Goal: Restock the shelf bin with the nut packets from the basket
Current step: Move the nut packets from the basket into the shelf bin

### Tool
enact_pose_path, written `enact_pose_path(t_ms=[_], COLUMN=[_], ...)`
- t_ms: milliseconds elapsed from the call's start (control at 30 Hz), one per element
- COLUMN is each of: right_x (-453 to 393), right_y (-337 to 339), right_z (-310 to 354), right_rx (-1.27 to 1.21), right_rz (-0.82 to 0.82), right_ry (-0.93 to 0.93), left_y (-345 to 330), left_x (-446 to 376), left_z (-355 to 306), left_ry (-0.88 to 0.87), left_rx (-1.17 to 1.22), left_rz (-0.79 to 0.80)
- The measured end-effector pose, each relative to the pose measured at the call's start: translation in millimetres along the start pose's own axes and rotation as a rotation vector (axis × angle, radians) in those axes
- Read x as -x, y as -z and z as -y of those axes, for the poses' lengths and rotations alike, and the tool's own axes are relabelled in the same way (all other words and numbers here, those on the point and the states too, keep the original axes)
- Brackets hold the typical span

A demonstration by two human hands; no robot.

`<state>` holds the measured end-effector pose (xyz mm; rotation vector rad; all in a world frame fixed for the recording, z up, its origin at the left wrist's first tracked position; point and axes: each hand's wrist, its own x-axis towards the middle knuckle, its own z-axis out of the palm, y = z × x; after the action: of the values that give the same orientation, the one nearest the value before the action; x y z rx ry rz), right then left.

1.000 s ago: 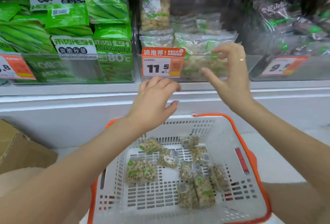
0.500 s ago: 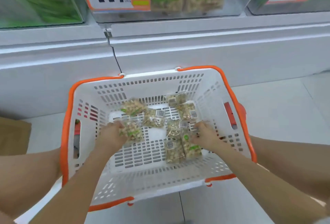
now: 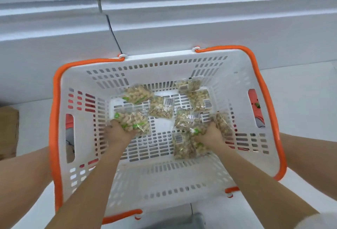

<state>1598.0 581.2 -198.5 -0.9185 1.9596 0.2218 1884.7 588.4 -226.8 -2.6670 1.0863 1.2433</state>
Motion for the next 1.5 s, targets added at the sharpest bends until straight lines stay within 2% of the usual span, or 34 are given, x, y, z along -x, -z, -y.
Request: enact_pose_path(t_ms=[200,300,400,467,567,700,867,1033,1167,1300,1400,1500], right_x=[4,11,16,19,26,35,54,98,138,170,192,207], right_y=[-12,-17,-14,-14,-12,-8,5,35,63,85,98,109], right_z=[-3,-5,1,3,2,2,11,40,62,77,85,100], right_rx=[-0.222,-0.278,-0.328,-0.416,-0.5,-0.591,-0.562,-0.535,-0.519,-0.552,-0.562,-0.585], right_rz=[0.111,0.149,0.124,0.149,0.201,0.232,0.241,0.272,0.284,0.294,0.241,0.187], right_ry=[-0.088,-0.028,0.054,0.079,0.096,0.124,0.24,0.449,0.644,0.757,0.848,0.985], left_y=[-14,-15,-21,-27,-26,-20,1,36,69,103,129,154], left_x=[2,9,23,29,35,39,61,104,146,181,212,234], left_z=[6,6,11,14,7,-9,-28,-48,-64,-78,-88,-101], left_ry=[-0.007,0.093,0.218,0.237,0.24,0.111,-0.023,-0.166,-0.361,-0.483,-0.545,-0.633], left_rx=[0.3,0.56,0.704,0.746,0.806,0.745,0.723,0.821,0.866,0.915,0.982,0.895], left_rz=[0.1,0.16,0.183,0.153,0.239,0.216,0.144,0.313,0.453,0.43,0.513,0.489])
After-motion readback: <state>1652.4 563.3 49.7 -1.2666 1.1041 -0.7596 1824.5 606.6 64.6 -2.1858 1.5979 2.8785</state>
